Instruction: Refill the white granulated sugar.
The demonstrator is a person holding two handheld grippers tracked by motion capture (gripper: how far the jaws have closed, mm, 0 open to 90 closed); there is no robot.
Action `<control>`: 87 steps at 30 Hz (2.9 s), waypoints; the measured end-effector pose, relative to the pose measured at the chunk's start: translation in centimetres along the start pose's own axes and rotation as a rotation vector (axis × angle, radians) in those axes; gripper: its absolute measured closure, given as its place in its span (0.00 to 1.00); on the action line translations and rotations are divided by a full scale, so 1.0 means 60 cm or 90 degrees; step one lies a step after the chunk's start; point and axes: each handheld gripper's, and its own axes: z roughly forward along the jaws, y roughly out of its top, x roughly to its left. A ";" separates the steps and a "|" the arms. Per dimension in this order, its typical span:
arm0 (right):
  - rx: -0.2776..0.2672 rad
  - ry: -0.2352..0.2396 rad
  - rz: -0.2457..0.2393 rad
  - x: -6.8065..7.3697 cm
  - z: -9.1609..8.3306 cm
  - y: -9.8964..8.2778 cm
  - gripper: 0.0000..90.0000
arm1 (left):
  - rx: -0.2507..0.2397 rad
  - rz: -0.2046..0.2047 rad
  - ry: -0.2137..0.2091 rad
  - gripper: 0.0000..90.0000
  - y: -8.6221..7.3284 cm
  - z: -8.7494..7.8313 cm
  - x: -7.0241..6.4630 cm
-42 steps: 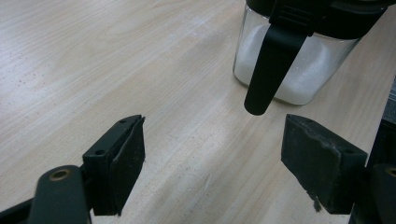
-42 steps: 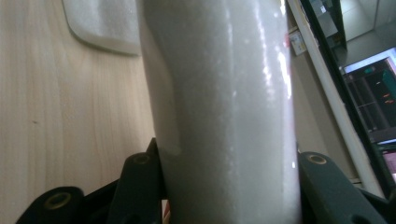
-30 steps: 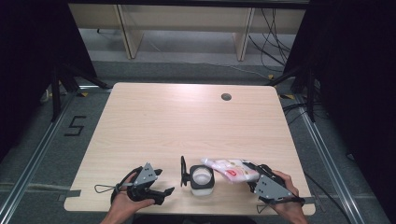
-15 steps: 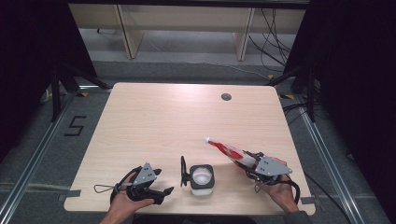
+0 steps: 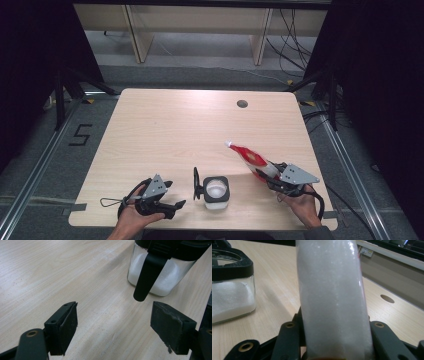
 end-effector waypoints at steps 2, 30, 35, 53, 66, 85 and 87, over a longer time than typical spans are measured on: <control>-0.007 0.000 0.005 -0.005 -0.002 -0.003 0.68 | 0.000 0.014 -0.001 0.23 0.001 0.000 0.002; 0.023 -0.020 0.062 -0.008 -0.027 -0.006 0.67 | -0.010 -0.007 0.004 0.23 -0.001 0.002 0.002; 0.024 -0.023 0.070 -0.012 -0.036 -0.006 0.67 | -0.010 -0.005 0.004 0.23 -0.002 0.002 0.001; 0.021 -0.058 0.133 -0.014 -0.058 -0.018 0.65 | -0.007 -0.001 0.003 0.23 -0.002 0.002 0.004; 0.015 -0.071 0.192 -0.009 -0.078 -0.020 0.51 | 0.002 0.007 0.007 0.23 -0.002 -0.001 0.006; 0.065 -0.122 0.249 0.024 -0.131 -0.011 0.34 | -0.014 0.007 0.005 0.23 -0.002 0.000 0.006; 0.072 -0.129 0.252 0.028 -0.135 -0.012 0.33 | -0.010 0.011 0.007 0.23 -0.001 -0.001 0.007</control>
